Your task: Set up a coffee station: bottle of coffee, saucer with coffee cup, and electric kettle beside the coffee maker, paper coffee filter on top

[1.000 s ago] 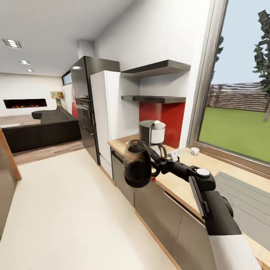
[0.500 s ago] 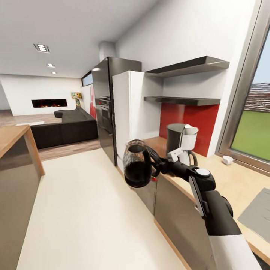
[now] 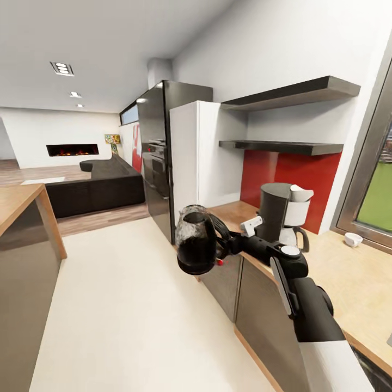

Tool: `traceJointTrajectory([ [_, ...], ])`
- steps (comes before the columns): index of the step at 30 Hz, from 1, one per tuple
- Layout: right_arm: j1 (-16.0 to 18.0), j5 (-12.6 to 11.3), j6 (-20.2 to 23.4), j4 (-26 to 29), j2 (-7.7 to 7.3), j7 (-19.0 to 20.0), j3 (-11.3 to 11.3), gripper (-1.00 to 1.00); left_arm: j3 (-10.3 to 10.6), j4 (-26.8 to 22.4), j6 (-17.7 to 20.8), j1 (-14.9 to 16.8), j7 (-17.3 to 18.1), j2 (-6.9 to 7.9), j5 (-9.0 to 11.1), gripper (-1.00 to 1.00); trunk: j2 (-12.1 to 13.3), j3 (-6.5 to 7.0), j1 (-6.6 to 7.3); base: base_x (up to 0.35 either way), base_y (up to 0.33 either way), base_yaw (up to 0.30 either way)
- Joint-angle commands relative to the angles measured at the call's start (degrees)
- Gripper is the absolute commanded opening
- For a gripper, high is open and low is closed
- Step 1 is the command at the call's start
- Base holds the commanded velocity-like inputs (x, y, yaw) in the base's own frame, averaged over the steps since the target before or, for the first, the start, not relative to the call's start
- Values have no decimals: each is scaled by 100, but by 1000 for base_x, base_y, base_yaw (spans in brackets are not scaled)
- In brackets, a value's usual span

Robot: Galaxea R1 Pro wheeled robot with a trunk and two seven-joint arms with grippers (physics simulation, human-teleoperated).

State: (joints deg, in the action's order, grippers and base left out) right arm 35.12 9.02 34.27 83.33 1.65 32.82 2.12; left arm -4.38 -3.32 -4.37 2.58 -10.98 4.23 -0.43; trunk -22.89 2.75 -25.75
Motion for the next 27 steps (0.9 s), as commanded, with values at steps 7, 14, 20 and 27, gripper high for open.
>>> traceJointTrajectory([
  [7,4,35,10,-25,18,42,-9,-100,-30,7,-20,5,0,-1,8,100,-4,-2,-4,235,167,0],
  [14,4,37,10,-27,19,40,-9,-100,-28,7,-20,3,0,-1,8,100,-4,-2,-4,276,209,0],
  [20,4,38,10,-27,19,40,-10,-100,-29,7,-20,2,0,-1,8,100,-4,-2,-4,280,212,0],
  [27,4,38,10,-27,19,40,-10,-100,-28,7,-20,4,0,-1,8,100,-4,-2,-4,281,212,0],
])
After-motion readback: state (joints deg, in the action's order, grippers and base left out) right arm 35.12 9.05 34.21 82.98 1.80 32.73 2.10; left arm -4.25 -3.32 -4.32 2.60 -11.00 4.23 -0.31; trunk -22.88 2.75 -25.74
